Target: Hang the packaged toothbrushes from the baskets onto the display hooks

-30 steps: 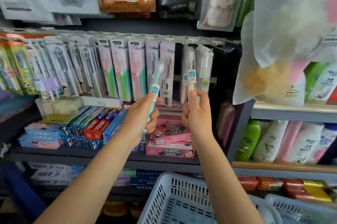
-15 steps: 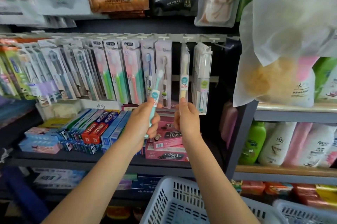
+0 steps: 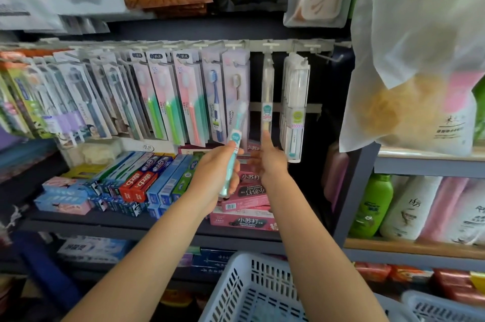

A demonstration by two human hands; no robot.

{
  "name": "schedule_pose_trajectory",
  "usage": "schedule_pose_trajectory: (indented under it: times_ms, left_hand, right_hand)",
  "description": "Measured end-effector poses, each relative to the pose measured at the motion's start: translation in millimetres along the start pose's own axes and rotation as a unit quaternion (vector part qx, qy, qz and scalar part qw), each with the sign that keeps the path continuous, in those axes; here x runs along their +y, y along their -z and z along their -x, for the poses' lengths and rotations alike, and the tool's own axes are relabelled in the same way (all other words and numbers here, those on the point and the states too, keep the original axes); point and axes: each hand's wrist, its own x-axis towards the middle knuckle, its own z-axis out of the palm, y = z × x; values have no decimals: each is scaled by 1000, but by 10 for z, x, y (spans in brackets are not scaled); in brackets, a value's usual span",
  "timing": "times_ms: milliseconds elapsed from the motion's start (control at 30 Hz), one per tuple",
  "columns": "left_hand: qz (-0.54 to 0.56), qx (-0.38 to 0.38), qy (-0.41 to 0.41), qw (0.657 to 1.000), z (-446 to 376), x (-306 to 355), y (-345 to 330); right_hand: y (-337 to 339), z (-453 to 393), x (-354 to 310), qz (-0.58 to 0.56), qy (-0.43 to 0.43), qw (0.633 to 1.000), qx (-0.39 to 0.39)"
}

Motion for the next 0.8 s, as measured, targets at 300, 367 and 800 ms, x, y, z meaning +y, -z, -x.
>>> schedule_pose_trajectory:
  times_ms: [300, 367, 800]
  left_hand:
    - [-22, -25, -49, 998, 0, -90, -133]
    - [-20, -22, -56, 998, -14, -57, -145]
    - [-37, -58, -109, 992, -230, 324, -133]
  right_hand:
    - [232, 202, 20, -24, -23, 996, -84]
    - [234, 271, -41, -2, 42, 995, -90]
    - [69, 675, -612, 35, 305, 951, -37]
